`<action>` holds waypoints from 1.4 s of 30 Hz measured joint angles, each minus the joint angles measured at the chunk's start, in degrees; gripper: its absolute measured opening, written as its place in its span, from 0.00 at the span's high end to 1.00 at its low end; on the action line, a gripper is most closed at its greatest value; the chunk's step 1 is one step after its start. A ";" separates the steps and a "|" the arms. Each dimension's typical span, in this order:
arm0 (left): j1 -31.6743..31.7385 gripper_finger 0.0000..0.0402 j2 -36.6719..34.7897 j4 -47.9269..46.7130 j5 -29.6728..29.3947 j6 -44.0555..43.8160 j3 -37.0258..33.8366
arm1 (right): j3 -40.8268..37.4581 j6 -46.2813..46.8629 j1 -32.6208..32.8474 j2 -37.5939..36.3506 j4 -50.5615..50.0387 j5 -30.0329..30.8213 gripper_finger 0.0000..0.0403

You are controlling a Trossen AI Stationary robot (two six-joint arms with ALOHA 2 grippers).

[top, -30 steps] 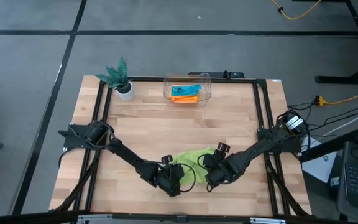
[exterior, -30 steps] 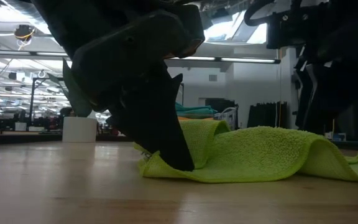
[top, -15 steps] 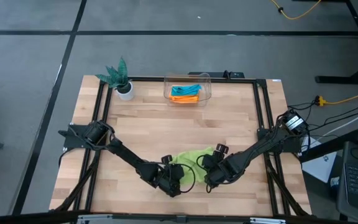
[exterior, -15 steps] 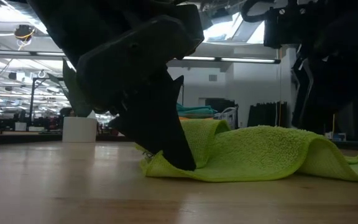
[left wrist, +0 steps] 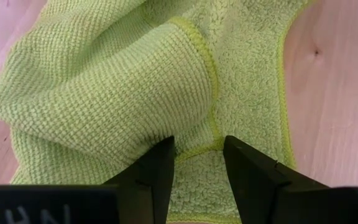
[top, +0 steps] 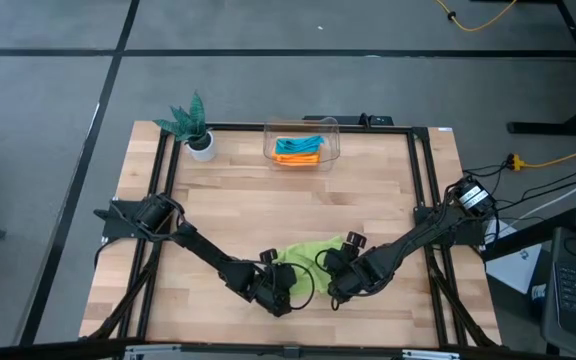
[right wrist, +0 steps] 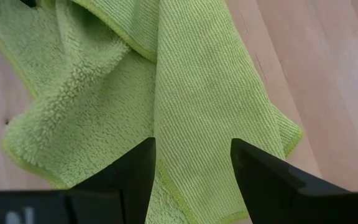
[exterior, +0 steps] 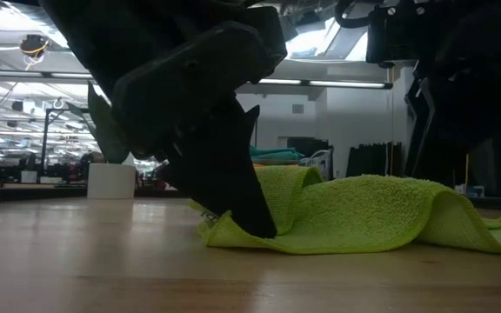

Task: Fold microfiber towels
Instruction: Fold the green microfiber cloth

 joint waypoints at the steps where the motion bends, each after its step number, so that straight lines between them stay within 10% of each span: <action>1: 0.00 0.66 0.00 0.08 -0.02 0.00 0.00 | 0.00 0.00 0.00 0.00 0.00 0.00 0.48; 42: 9.06 0.66 -0.17 -2.49 -2.78 0.04 0.09 | 0.02 0.00 -13.77 0.07 6.68 -2.58 0.48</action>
